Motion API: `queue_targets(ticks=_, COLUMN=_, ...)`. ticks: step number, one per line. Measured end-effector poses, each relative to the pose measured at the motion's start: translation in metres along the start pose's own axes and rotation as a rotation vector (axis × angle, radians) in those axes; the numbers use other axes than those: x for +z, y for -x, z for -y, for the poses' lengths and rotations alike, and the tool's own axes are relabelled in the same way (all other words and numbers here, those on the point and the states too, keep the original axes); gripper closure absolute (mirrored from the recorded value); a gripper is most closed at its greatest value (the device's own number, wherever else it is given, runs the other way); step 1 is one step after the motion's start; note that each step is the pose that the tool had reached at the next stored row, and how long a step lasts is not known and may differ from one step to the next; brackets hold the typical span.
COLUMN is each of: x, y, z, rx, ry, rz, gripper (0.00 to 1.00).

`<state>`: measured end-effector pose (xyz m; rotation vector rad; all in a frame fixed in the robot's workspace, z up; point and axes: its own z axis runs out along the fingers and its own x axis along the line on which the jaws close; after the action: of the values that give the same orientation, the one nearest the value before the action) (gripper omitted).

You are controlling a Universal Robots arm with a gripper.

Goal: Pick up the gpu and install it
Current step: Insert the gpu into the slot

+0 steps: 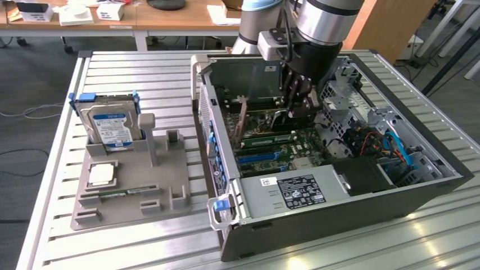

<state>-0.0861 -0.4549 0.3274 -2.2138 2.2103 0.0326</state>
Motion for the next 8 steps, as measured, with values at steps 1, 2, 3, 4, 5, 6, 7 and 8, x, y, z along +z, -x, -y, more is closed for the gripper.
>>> queue_targets(ticks=1, x=0.0000, y=0.0000, z=0.0000, rx=0.000, ry=0.0000, rz=0.0000, gripper=0.73)
queue_targets(ticks=2, x=0.0000, y=0.0000, z=0.0000, rx=0.000, ry=0.0000, rz=0.0000, gripper=0.73)
queue_targets(ticks=3, x=0.0000, y=0.0000, z=-0.0005, rx=0.000, ry=-0.0001, rz=0.0000, gripper=0.73)
queue_targets(ticks=4, x=0.0000, y=-0.0001, z=-0.0020, rx=0.000, ry=-0.0005, rz=-0.0002, gripper=0.73)
queue_targets(ticks=5, x=0.0000, y=-0.0001, z=-0.0034, rx=0.000, ry=-0.0010, rz=-0.0001, gripper=0.73)
queue_targets(ticks=6, x=0.0000, y=0.0000, z=-0.0042, rx=0.000, ry=-0.0013, rz=0.0000, gripper=0.73)
queue_targets(ticks=7, x=0.0000, y=0.0000, z=-0.0042, rx=0.000, ry=-0.0013, rz=0.0000, gripper=0.73)
queue_targets(ticks=8, x=0.0001, y=0.0000, z=-0.0043, rx=0.000, ry=-0.0013, rz=0.0001, gripper=0.73)
